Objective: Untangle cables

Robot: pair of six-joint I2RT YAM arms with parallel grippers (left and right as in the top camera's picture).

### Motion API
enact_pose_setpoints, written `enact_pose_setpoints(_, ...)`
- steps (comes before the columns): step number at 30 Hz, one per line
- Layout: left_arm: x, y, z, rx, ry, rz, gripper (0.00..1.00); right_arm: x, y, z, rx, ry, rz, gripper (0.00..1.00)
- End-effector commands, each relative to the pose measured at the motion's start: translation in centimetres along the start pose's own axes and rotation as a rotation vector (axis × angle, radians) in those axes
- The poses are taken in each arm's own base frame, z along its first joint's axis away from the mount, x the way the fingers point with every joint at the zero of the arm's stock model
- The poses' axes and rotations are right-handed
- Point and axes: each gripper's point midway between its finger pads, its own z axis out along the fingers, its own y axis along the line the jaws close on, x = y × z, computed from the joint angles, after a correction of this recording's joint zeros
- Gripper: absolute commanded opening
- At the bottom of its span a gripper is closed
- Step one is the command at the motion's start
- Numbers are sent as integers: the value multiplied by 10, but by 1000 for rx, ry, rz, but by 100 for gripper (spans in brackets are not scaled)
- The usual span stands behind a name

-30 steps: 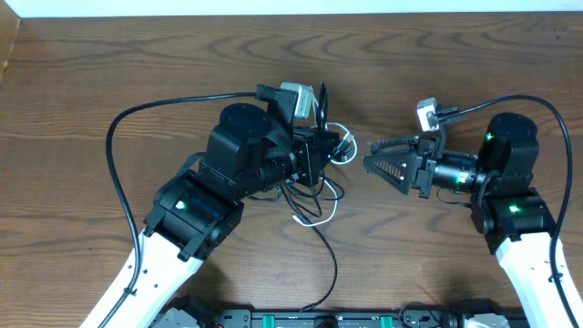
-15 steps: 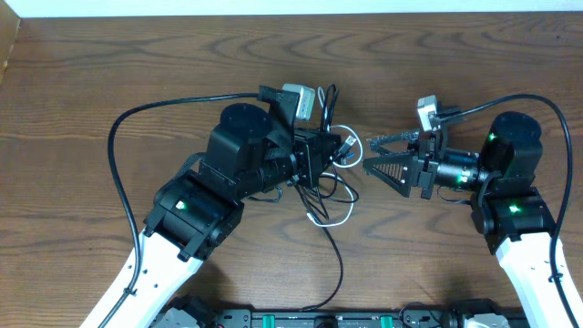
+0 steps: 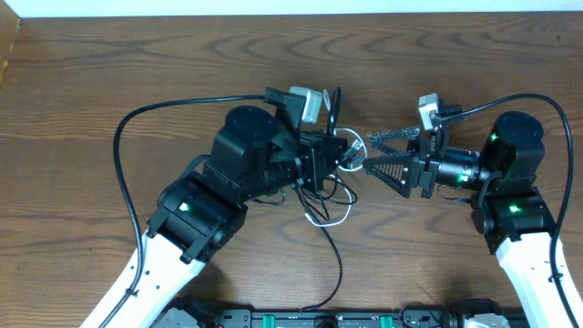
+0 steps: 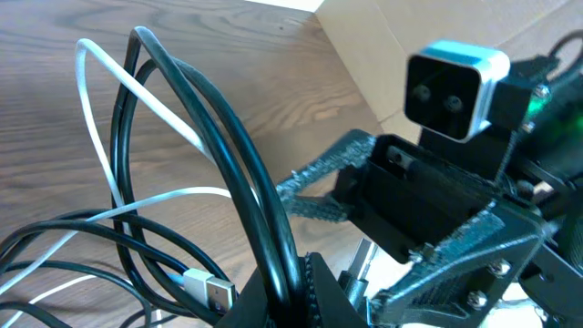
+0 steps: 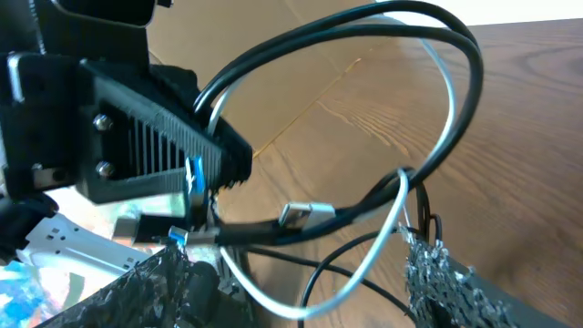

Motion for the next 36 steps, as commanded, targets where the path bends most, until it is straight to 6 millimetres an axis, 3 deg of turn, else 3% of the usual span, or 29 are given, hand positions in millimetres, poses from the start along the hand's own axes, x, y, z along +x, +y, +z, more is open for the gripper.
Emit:
enact_pose_setpoints(1,-4,-11,2,33,-2,26,7,-3,4,-1,-12,0,-15,75)
enact_pose_setpoints(24,-5,-37,1,159,10,10,7,-7,-13,-1,77,-32,-6,78)
enact_pose_setpoints(30,-4,-60,2,224,-2,51,8,1,-20,9,67,2,11,77)
enact_pose_setpoints(36,-5,-61,2,228,-8,55,8,12,-34,14,75,37,79,73)
